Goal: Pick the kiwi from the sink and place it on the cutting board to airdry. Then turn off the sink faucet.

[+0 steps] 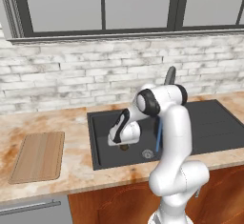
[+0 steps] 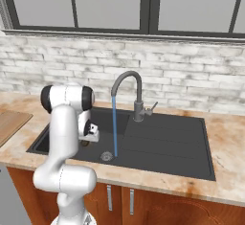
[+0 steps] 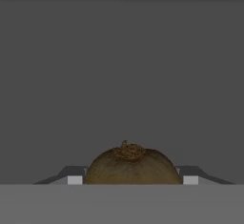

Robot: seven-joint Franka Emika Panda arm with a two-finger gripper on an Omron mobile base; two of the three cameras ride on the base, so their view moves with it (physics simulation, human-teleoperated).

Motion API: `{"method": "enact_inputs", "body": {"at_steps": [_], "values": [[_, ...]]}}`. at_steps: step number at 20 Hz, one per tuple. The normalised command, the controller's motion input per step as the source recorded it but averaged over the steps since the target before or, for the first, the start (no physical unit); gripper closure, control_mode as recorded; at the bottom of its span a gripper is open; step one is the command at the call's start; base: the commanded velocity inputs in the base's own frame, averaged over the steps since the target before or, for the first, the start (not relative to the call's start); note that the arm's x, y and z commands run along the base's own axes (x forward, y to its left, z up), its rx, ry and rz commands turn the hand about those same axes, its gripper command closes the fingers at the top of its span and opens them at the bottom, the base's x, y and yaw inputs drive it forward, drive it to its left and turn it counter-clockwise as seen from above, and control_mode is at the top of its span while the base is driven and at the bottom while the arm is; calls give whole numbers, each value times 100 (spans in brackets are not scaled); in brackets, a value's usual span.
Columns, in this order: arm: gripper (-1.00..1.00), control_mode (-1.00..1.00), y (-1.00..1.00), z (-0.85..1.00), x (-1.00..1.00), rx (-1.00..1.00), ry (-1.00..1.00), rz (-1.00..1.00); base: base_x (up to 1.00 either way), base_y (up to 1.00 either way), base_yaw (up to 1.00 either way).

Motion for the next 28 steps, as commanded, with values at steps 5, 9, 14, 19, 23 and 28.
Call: {"method": "enact_inputs", "body": {"at_steps": [5,9,14,19,23,28], "values": [[100,-100,0,58,-7,0,0,0,0,0,0],[100,-100,0,62,-8,0,0,0,0,0,0],[100,-100,0,59,-15,0,0,0,0,0,0],[100,-100,-11,58,-29,1,0,0,0,0,0],[100,-100,-5,59,-38,4,0,0,0,0,0],[100,-100,-1,57,-39,8,3,0,0,0,0]]}}
